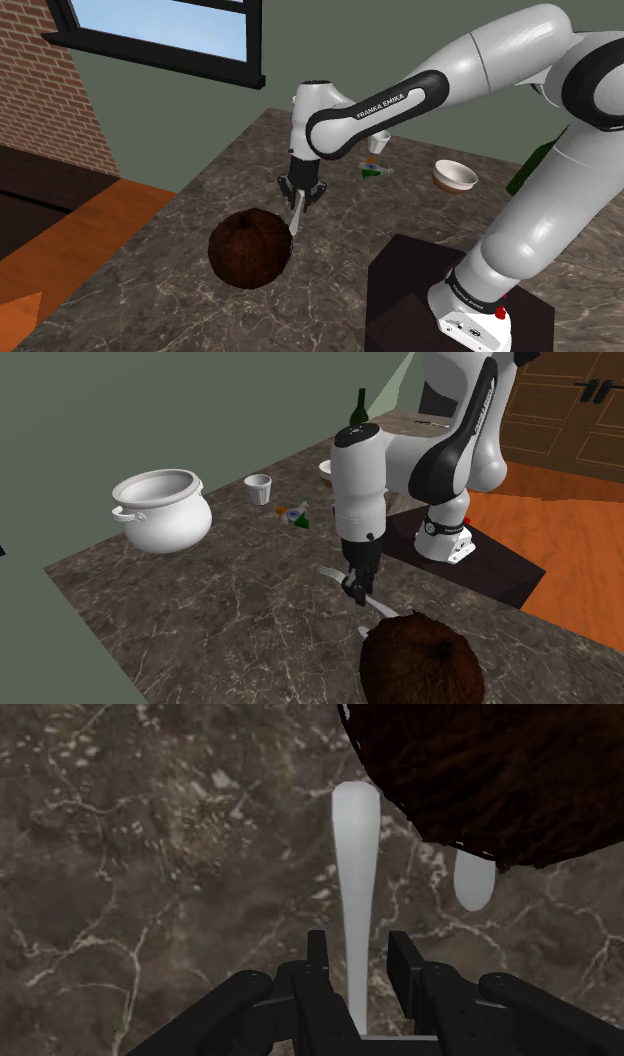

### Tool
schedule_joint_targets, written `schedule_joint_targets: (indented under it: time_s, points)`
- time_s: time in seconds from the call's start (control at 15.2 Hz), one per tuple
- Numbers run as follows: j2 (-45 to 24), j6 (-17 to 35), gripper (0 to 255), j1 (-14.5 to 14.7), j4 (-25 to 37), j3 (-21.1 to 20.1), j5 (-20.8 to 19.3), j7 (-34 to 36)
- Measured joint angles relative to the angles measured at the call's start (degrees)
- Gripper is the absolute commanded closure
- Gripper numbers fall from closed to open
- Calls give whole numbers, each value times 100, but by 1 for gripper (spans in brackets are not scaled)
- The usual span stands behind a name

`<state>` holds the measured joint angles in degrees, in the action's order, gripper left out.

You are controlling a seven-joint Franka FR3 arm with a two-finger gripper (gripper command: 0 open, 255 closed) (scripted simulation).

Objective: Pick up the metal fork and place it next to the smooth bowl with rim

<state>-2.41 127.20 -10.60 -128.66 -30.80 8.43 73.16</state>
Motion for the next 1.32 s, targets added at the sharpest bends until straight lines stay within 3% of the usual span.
schedule_joint_targets:
  time_s: [1.32]
  points:
    - [780, -1548, 255, -57, 846, 83, 293, -84]
